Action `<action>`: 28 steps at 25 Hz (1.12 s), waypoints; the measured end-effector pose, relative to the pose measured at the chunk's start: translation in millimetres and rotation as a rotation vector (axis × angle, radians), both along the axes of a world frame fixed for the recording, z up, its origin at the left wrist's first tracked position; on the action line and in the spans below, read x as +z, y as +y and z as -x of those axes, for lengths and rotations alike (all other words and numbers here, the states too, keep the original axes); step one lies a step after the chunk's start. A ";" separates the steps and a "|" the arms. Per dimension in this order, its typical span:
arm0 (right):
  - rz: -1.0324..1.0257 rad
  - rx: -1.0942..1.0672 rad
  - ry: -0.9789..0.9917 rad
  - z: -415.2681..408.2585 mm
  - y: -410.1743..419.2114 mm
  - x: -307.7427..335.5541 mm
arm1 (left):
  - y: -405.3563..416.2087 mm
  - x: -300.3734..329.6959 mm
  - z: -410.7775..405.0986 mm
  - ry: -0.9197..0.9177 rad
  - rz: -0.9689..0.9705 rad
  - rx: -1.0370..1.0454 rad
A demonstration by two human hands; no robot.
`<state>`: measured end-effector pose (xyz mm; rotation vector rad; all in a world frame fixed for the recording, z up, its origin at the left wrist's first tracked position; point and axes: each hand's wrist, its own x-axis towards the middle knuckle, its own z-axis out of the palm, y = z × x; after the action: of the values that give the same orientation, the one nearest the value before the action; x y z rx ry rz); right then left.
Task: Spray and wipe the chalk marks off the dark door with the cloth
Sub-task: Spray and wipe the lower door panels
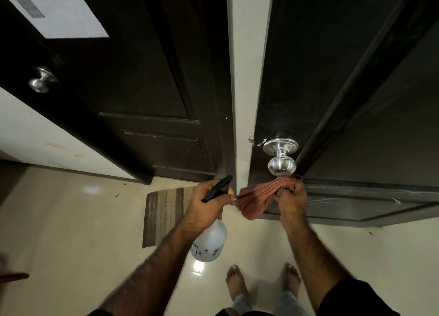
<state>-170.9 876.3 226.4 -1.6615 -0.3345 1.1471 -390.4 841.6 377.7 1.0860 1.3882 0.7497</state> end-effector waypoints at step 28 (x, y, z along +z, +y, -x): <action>-0.529 0.145 0.578 -103.1 -55.5 -215.2 | -31.8 -356.8 -114.8 -0.186 -0.531 -0.022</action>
<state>-67.8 820.8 11.3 -0.8144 -0.3489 1.4393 -275.5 809.8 20.9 1.3932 1.0386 1.2132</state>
